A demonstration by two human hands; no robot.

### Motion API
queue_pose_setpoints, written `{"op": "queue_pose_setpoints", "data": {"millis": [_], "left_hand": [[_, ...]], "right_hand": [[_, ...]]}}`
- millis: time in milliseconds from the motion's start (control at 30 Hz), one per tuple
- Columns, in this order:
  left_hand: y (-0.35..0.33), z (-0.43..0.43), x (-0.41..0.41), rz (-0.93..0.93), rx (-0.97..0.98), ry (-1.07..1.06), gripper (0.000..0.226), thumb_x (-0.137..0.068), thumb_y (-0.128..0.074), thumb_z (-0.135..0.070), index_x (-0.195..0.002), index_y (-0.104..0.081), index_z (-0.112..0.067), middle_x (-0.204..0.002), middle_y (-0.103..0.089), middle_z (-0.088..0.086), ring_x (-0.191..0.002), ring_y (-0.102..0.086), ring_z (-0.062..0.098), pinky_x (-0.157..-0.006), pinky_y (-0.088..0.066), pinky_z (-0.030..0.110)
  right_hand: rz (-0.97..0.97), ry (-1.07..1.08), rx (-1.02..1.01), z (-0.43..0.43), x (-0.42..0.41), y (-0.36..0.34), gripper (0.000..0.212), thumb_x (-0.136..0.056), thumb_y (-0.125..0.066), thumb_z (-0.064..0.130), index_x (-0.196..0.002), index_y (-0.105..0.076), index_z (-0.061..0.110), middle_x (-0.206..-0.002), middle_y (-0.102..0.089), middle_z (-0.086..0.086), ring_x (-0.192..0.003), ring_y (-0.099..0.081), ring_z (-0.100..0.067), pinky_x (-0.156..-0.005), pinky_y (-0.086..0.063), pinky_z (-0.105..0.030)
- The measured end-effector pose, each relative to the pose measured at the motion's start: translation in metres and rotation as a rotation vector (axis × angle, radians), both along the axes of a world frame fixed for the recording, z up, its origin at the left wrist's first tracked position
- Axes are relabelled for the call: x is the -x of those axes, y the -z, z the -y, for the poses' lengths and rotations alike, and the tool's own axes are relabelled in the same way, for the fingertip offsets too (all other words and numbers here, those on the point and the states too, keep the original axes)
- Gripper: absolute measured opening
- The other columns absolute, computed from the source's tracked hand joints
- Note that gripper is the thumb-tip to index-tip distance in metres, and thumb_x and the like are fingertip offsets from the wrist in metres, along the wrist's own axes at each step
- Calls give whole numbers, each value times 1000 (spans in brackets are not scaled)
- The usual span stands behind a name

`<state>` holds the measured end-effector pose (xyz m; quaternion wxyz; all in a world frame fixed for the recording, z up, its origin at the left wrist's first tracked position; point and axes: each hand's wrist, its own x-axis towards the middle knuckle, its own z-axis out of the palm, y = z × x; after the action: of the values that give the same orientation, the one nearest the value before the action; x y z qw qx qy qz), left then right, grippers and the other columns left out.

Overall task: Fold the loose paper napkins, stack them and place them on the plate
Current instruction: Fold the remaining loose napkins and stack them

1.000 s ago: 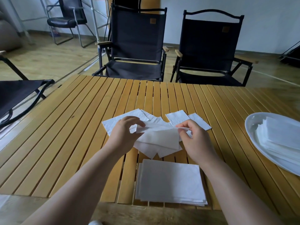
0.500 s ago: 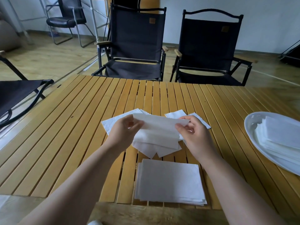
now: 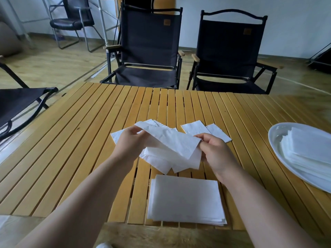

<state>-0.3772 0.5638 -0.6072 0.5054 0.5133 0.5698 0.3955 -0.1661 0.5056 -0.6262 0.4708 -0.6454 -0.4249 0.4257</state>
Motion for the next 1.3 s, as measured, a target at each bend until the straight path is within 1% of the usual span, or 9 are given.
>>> {"op": "queue_pose_setpoints", "data": {"millis": [233, 400, 533, 633, 733, 867, 1067, 1167, 1300], "left_hand": [[4, 0, -1, -8, 46, 42, 21, -97, -55, -29, -103, -70, -16, -95, -67, 2, -88, -61, 18, -80, -52, 37], [7, -1, -1, -22, 63, 33, 45, -94, -62, -36, -136, -55, -24, -116, -66, 3, -99, -67, 19, -92, -56, 44], [5, 1, 1, 35, 58, 98, 62, -86, -74, -31, -142, -46, -32, -98, -73, 4, -89, -72, 16, -89, -57, 36], [5, 2, 2, -20, 22, 187, 64, -86, -76, -21, -141, -47, -34, -95, -76, -4, -97, -70, 14, -92, -54, 34], [3, 3, 2, -66, -23, 194, 41, -89, -71, -18, -127, -62, -33, -100, -75, -7, -99, -69, 11, -90, -54, 31], [4, 4, 2, -44, -38, 189, 30, -92, -68, -17, -119, -68, -31, -102, -76, -7, -102, -68, 13, -98, -54, 39], [3, 7, 0, -13, -59, 216, 41, -91, -68, -12, -123, -62, -36, -101, -75, -7, -100, -68, 17, -95, -55, 39], [4, 7, -1, 7, -53, 204, 50, -91, -66, -7, -133, -57, -34, -103, -73, -7, -98, -68, 17, -90, -57, 38], [5, 6, -2, 53, -30, 197, 56, -92, -63, -3, -138, -54, -34, -97, -75, -10, -83, -70, 6, -79, -58, 29]], "right_hand": [[-345, 78, 117, 2, 3, -7, 17, -93, -64, 17, -101, -76, 8, -101, -77, -12, -96, -73, -33, -89, -54, -46], [-262, 152, 77, -1, 1, 1, 7, -87, -74, 28, -93, -72, 24, -106, -76, -2, -104, -71, -27, -98, -54, -49], [-103, 203, 7, -2, -2, 3, 46, -73, -78, 47, -117, -66, 41, -127, -63, 14, -121, -58, -14, -105, -47, -43], [-58, 170, -70, 0, -8, 0, 51, -88, -73, 30, -135, -54, 38, -111, -62, 18, -113, -56, -5, -96, -44, -30], [56, 109, -120, 2, -10, -1, 39, -90, -71, 25, -125, -63, 42, -89, -70, 10, -94, -64, -8, -77, -44, -23], [103, 71, -151, 5, -11, 0, 26, -92, -70, 19, -111, -71, 36, -59, -57, 17, -73, -56, -13, -72, -45, -29], [90, 135, -67, 7, -13, -1, 32, -89, -72, 30, -120, -67, 38, -102, -73, 4, -104, -66, -13, -87, -51, -30], [-87, 175, 92, 7, -13, 1, 53, -78, -80, 30, -128, -63, 29, -113, -72, -1, -107, -68, -22, -97, -54, -44], [-499, 102, 342, 10, -13, -5, 19, -88, -74, 20, -104, -73, 10, -88, -77, -5, -72, -74, -20, -69, -60, -34]]}}
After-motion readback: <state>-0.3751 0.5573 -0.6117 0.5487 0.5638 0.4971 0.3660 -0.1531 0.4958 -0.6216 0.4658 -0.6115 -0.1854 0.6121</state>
